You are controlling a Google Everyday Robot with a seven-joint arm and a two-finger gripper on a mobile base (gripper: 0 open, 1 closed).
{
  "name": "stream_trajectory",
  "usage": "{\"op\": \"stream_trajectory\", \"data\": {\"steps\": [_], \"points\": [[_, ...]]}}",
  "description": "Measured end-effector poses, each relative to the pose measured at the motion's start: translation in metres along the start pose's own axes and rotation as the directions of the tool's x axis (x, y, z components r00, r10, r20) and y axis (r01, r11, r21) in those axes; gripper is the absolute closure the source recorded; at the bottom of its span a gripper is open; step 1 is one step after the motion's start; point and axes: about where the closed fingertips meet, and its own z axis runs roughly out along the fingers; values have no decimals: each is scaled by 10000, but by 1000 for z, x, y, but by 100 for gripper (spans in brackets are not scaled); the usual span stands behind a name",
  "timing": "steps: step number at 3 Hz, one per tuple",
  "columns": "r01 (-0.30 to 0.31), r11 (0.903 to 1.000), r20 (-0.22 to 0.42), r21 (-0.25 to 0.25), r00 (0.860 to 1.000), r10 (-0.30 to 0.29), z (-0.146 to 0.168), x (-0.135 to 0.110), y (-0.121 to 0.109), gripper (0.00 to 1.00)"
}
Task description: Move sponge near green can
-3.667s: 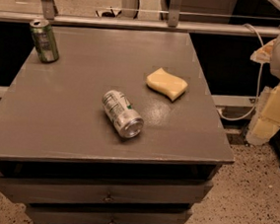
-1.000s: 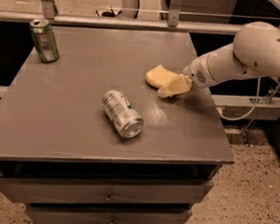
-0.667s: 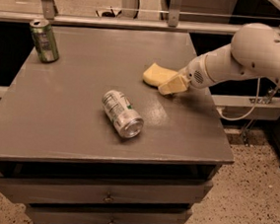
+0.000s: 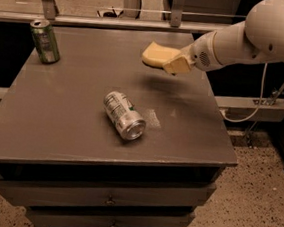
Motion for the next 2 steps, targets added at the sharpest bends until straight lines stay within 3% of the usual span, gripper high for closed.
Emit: {"op": "stream_trajectory", "data": {"steps": [1, 2], "points": [[77, 10000, 79, 19, 9999, -77, -2, -5, 0, 100], [181, 9998, 259, -59, 9995, -179, 4, -13, 5, 100]]}}
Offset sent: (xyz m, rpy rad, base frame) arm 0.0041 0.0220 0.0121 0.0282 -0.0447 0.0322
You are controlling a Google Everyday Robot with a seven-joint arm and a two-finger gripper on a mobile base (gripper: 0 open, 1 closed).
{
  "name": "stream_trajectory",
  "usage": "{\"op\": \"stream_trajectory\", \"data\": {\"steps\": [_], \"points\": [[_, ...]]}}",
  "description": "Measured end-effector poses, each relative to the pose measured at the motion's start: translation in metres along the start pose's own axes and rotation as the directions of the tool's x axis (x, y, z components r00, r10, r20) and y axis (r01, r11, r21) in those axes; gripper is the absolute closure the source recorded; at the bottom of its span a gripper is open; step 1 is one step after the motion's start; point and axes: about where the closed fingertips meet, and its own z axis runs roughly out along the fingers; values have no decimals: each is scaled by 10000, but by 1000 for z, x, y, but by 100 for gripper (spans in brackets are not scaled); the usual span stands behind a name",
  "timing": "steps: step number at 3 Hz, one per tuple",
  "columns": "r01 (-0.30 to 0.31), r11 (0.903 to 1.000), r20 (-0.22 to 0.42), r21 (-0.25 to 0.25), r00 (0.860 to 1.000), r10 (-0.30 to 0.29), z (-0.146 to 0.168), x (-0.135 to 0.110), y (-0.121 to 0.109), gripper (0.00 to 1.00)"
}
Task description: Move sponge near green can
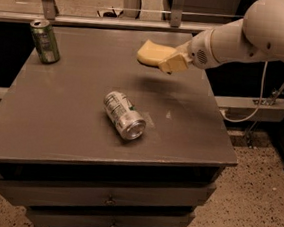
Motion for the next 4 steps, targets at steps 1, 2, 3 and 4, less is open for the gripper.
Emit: {"op": "stream_trajectory", "data": {"steps": [1, 2, 3, 4], "points": [[613, 9977, 595, -299, 9965, -595, 39, -40, 3, 100], [1150, 9918, 775, -554, 9908, -1106, 70, -71, 7, 100], [1676, 9833, 493, -713, 9852, -1644, 99, -91, 21, 100], [2244, 9680, 237, -1123, 9745, -2231, 137, -109, 46, 100]]}}
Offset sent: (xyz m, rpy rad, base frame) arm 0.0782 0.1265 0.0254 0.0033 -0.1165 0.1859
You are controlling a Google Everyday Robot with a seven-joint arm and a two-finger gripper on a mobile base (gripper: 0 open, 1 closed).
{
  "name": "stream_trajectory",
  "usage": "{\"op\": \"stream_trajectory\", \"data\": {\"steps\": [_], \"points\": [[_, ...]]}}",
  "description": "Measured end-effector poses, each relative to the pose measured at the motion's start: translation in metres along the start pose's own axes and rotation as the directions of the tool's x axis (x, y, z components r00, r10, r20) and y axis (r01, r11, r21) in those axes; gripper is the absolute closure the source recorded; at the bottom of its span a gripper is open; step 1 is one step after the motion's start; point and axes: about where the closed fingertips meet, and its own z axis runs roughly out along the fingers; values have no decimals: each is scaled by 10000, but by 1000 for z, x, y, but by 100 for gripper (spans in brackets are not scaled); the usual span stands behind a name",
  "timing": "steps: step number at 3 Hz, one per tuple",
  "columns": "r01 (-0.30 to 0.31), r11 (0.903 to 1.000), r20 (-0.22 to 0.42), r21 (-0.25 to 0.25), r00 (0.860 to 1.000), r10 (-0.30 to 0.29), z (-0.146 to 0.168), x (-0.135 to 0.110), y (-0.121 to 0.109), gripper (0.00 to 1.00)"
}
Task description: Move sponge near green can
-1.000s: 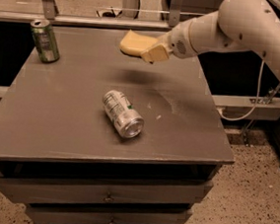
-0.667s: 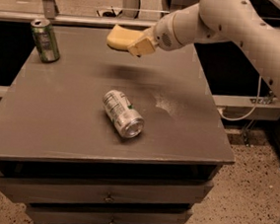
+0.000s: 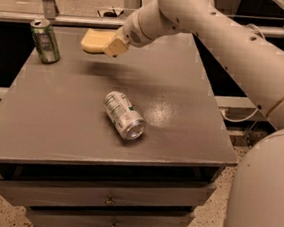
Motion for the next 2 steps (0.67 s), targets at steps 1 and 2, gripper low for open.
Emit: {"op": "stream_trajectory", "data": {"steps": [1, 2], "points": [[399, 9983, -80, -421, 9992, -403, 28, -18, 15, 100], [731, 9926, -92, -970, 9972, -744, 52, -33, 33, 98]]}}
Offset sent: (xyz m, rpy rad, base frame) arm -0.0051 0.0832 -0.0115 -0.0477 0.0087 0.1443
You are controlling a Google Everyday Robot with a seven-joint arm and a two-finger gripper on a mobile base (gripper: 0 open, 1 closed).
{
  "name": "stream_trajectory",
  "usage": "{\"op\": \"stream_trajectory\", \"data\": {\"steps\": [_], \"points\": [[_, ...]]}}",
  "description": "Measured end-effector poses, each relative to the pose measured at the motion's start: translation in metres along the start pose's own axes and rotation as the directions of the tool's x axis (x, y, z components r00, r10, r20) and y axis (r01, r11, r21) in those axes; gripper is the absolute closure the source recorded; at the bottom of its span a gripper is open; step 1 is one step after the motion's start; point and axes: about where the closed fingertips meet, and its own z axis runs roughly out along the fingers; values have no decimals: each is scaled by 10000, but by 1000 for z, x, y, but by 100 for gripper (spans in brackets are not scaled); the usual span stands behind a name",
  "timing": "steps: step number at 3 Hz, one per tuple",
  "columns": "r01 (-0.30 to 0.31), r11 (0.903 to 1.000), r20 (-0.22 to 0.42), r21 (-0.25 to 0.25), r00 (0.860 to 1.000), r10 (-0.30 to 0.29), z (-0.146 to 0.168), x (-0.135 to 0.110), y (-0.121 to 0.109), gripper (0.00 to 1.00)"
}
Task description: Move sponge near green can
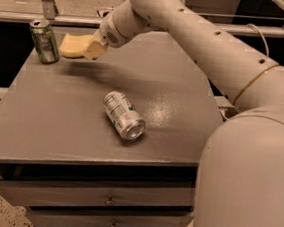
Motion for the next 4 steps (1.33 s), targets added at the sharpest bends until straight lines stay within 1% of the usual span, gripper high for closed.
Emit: {"op": "stream_trajectory", "data": {"steps": [1, 2, 3, 4], "points": [[118, 9989, -32, -460, 9999, -119, 17, -9, 12, 76], [175, 9965, -25, -816, 9998, -177, 38, -20, 21, 52], [37, 9967, -111, -806, 9999, -46, 51, -21, 17, 28], [-272, 9978, -297, -604, 9992, 255, 59, -11, 4, 1]]}}
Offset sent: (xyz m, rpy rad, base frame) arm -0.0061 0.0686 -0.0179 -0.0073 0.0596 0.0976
